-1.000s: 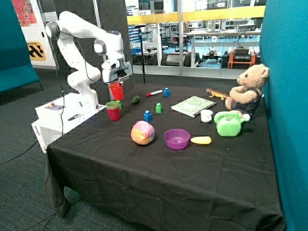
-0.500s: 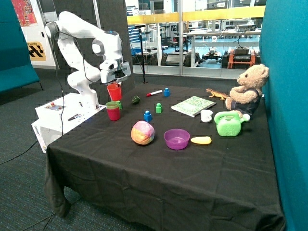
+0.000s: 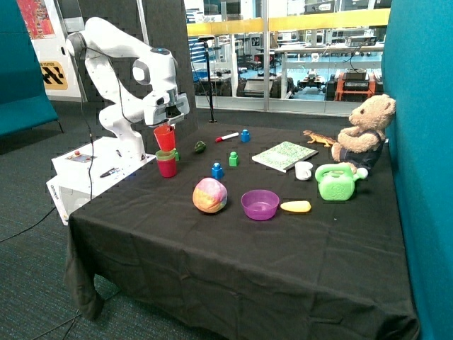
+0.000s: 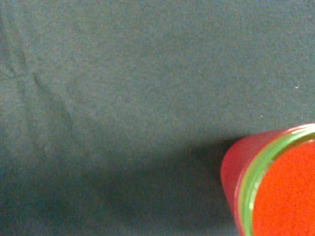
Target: Stack the cups
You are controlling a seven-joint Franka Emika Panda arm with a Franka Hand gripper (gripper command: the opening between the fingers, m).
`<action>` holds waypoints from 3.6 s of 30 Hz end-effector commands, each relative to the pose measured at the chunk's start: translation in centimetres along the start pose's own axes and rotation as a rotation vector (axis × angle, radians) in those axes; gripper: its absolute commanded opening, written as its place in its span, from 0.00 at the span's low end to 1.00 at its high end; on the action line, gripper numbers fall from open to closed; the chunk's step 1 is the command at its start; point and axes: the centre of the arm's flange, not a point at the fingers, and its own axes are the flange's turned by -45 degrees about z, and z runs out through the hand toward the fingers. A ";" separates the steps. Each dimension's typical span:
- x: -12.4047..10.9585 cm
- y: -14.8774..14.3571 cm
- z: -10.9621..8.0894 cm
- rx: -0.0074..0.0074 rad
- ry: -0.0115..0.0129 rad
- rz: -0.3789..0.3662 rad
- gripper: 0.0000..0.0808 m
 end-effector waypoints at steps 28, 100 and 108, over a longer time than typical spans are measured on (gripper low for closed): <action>-1.2 0.8 1.6 -0.0007 0.0095 -0.030 0.00; -0.8 -0.7 6.0 -0.0010 0.0095 -0.106 0.00; -0.9 -0.9 6.0 -0.0011 0.0095 -0.126 0.08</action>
